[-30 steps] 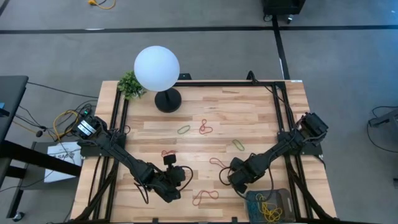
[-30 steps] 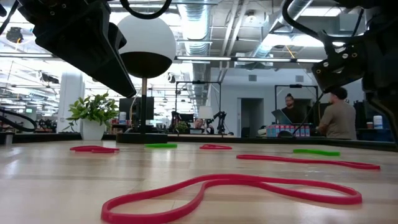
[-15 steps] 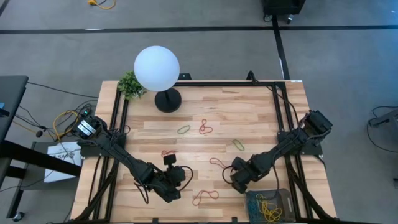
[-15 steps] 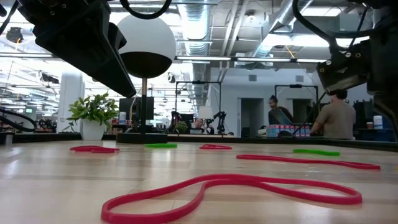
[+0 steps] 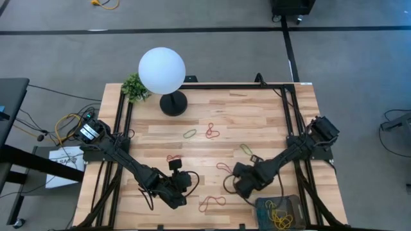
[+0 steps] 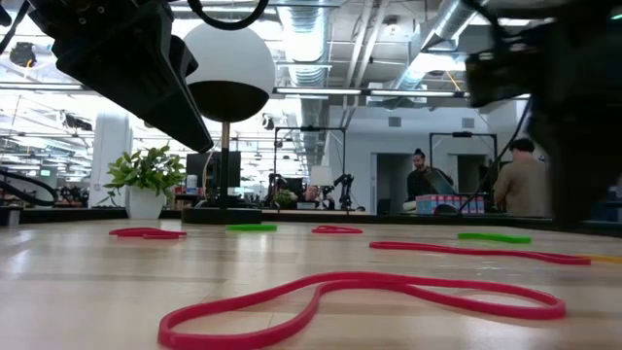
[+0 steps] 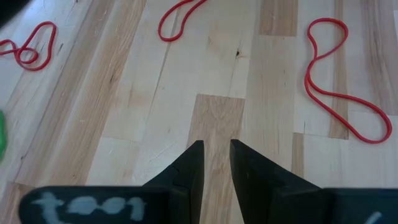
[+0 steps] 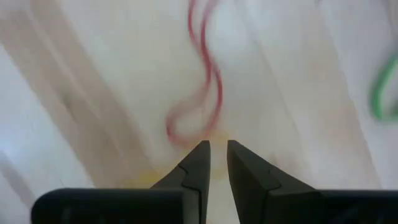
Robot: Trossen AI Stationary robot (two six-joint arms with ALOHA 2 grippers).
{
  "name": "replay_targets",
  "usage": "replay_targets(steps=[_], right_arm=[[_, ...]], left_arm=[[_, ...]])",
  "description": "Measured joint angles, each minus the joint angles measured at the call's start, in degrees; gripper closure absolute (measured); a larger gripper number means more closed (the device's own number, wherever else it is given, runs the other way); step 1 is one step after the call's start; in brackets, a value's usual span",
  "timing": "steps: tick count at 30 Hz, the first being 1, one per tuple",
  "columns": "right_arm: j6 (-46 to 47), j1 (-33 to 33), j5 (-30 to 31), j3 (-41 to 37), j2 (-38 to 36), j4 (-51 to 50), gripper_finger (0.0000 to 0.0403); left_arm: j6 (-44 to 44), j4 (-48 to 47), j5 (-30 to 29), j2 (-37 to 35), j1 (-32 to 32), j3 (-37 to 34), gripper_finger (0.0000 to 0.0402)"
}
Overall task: Pick and place items into bin
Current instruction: Put the yellow rubber band into the black bin
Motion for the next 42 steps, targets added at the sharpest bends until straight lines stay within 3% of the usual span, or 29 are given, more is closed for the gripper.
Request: replay_targets(steps=[7,22,33,42], right_arm=[[1.19,-0.42,-0.86,0.97,-0.02,-7.43,0.0354],[3.5,-0.88,-1.24,0.57,-0.16,-2.32,0.0354],[7.99,-0.88,-3.41,-8.17,-0.82,5.29,0.0354],[10.97,-1.19,-4.37,-6.59,-1.0,0.14,0.0354]], left_arm=[[0.0,0.02,-0.02,0.0,0.0,0.0,0.0334],[0.07,0.02,-0.04,0.0,-0.02,0.0,0.0334],[0.04,0.02,-0.11,0.0,-0.02,0.0,0.0334],[0.04,0.02,-0.15,0.0,-0.01,0.0,0.0334]])
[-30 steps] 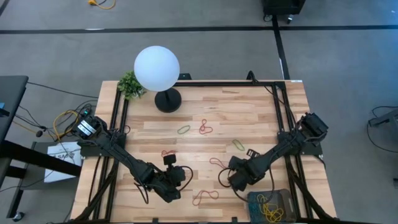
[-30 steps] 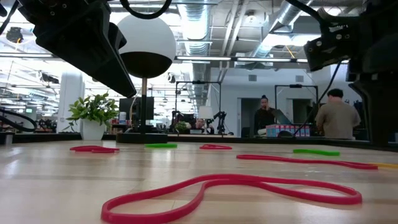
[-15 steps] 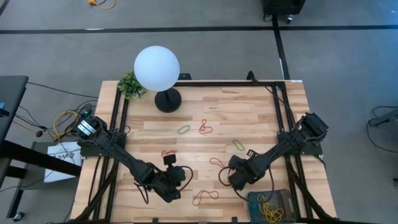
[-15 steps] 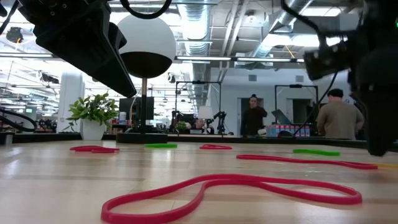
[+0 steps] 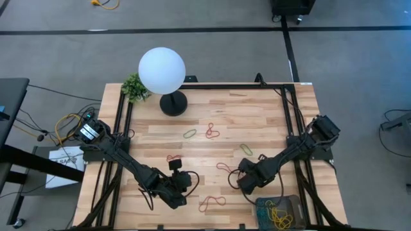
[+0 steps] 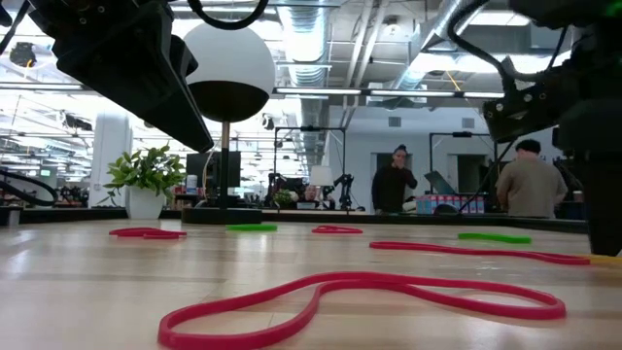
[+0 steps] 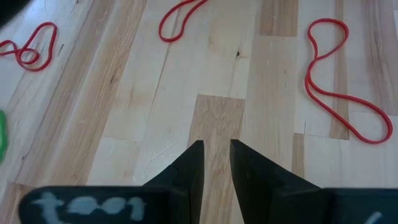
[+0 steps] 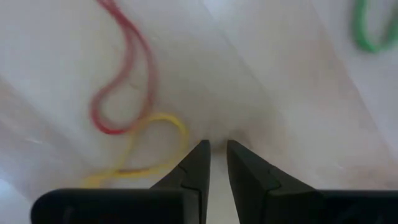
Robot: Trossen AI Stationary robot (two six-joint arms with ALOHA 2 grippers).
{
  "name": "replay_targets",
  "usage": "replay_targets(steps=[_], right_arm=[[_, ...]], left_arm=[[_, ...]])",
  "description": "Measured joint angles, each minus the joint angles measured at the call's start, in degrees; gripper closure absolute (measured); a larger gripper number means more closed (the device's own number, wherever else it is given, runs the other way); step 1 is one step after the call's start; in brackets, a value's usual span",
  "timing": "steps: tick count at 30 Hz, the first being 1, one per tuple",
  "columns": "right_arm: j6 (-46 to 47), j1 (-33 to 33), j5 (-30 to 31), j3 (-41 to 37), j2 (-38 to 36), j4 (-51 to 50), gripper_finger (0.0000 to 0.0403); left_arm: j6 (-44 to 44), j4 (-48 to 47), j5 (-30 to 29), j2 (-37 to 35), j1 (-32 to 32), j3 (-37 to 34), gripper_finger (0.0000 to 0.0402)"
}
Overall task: Pick and place items into bin
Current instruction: Put the yellow rubber band into the black bin
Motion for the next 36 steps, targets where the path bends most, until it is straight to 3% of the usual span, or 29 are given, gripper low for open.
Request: replay_targets(steps=[13,36], right_arm=[[-0.29,-0.45,-1.81,3.34,0.14,-3.51,0.0354],[2.14,-0.45,-2.66,0.38,-0.16,6.41,0.0354]], left_arm=[[-0.02,0.0,0.02,0.0,-0.01,0.0,0.0334],[-0.02,0.0,0.04,0.0,-0.01,0.0,0.0334]])
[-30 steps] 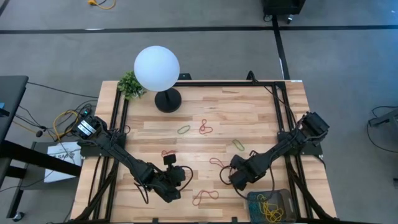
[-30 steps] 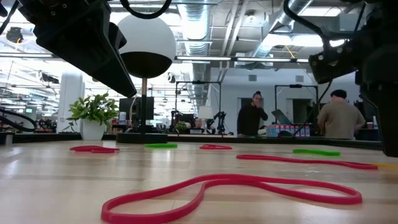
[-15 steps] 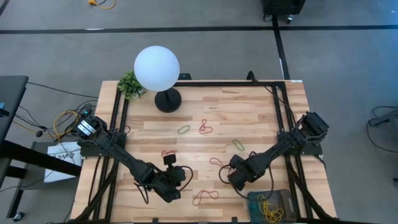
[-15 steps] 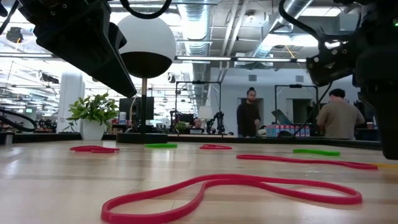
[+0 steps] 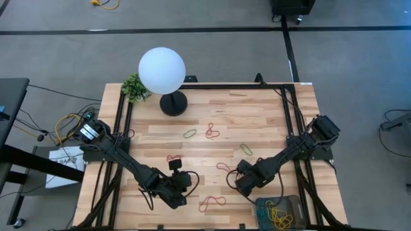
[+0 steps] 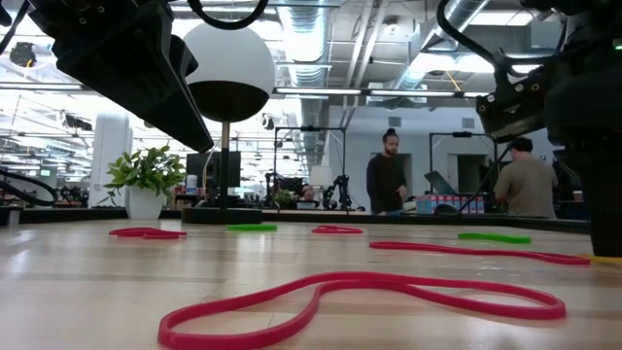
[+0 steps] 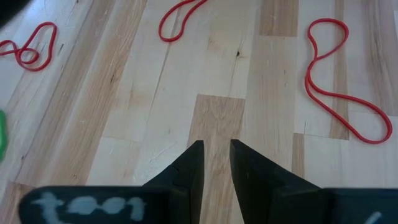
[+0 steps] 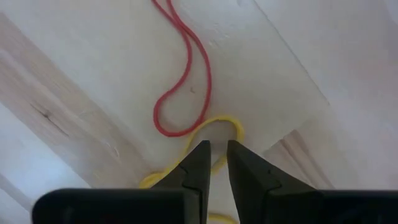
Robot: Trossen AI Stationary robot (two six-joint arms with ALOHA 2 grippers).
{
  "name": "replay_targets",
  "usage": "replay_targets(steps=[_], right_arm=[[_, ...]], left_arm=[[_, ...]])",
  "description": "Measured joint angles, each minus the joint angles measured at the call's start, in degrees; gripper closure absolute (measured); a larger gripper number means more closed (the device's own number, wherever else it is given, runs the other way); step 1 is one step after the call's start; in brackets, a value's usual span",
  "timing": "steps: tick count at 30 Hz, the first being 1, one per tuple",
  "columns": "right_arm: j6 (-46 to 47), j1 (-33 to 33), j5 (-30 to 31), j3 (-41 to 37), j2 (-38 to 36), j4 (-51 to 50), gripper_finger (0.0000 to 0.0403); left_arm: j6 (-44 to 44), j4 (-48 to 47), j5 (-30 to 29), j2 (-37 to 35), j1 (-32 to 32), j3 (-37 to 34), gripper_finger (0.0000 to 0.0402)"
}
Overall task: Pick and place items into bin
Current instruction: Put the yellow rubber band into the black bin
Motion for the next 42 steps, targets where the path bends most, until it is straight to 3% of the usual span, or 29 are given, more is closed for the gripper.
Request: replay_targets(steps=[6,14,28,31,38,42], right_arm=[[1.64,0.05,2.08,-3.41,-0.42,2.73,0.0358],[3.87,1.1,7.63,-3.93,-0.16,3.74,0.0399],[3.85,1.96,10.43,-3.98,0.02,3.72,0.0402],[2.38,2.15,9.61,-0.99,0.0,-0.25,0.0402],[0.83,2.33,10.19,14.27,-0.32,-23.97,0.0403],[0.84,2.29,11.87,19.1,-0.48,-25.2,0.0403]], left_arm=[[-0.02,0.0,0.0,0.0,0.01,0.0,0.0334],[-0.02,0.02,0.0,0.0,0.0,0.0,0.0334],[-0.02,0.0,0.01,0.0,0.02,0.0,0.0334],[-0.01,0.01,0.01,0.0,0.02,0.0,0.0334],[0.24,0.28,-0.04,0.0,0.02,0.0,0.0334],[0.18,0.36,0.01,0.0,0.02,0.0,0.0334]])
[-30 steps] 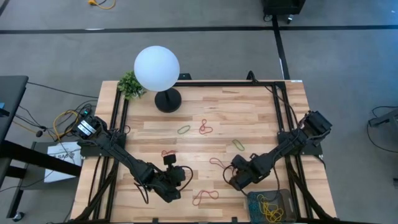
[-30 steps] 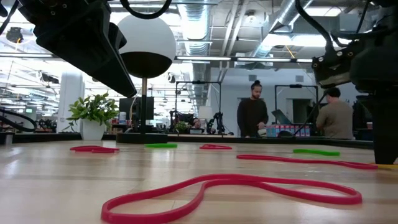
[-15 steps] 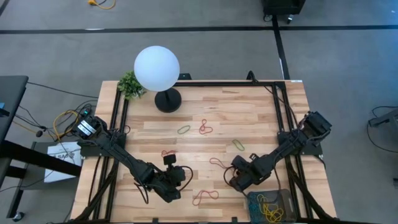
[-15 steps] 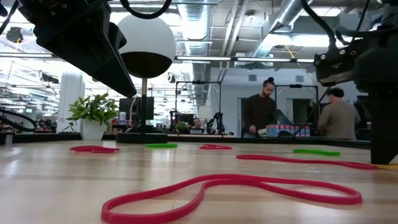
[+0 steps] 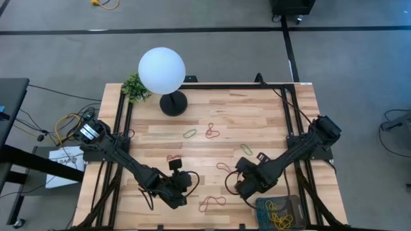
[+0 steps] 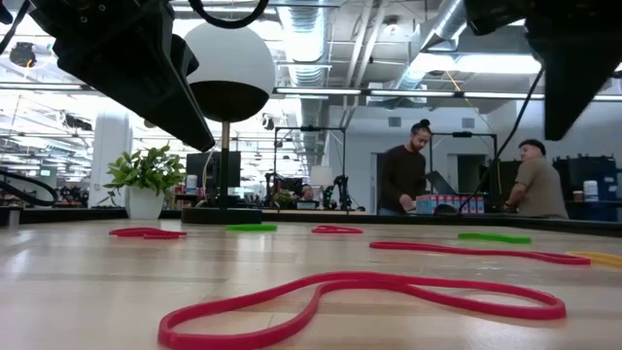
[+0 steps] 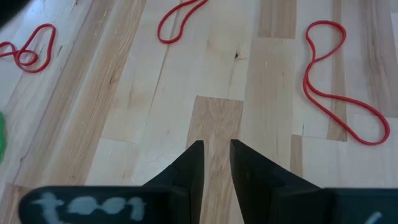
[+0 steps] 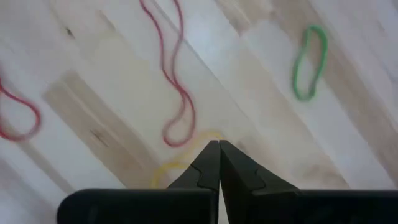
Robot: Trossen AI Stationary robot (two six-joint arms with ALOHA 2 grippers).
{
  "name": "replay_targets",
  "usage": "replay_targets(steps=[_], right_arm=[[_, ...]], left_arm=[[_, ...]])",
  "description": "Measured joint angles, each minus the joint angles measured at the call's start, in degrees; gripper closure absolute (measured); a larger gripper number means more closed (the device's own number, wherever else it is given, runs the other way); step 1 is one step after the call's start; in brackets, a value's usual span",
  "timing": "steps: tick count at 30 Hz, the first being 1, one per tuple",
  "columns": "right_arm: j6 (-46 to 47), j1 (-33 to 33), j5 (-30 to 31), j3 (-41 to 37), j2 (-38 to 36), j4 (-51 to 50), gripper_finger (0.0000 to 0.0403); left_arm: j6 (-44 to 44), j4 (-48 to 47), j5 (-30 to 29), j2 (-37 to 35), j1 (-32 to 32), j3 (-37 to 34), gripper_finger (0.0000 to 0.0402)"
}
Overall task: Pick and place items into bin
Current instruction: Put the yellow rubber band into the black bin
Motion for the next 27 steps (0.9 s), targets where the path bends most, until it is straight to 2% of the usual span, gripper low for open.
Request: replay_targets(steps=[2,5,7,14,18,23,27], right_arm=[[0.02,-0.04,-0.12,0.25,0.09,1.05,0.0402],[-0.21,0.0,-3.65,0.29,0.64,0.99,0.0389],[-1.81,0.03,-6.12,0.15,0.71,1.22,0.0372],[-3.03,0.6,-8.98,0.23,0.65,8.72,0.03],[-3.57,1.1,-11.0,0.27,3.61,11.1,0.0271],[1.03,1.23,-17.51,0.23,9.31,8.06,0.0257],[0.98,1.19,-19.67,0.25,12.15,9.45,0.0261]], left_arm=[[0.0,0.03,-0.01,0.0,0.0,0.0,0.0334],[-0.02,-0.01,0.12,0.0,-0.12,0.0,0.0334],[-0.04,-0.05,0.13,0.0,-0.15,0.0,0.0334],[0.07,-0.13,0.14,0.0,-0.13,0.0,0.0334],[0.07,-0.12,0.16,0.0,-0.13,0.0,0.0334],[0.02,-0.08,0.14,0.0,-0.13,0.0,0.0334],[0.0,-0.01,0.12,0.0,-0.13,0.0,0.0334]])
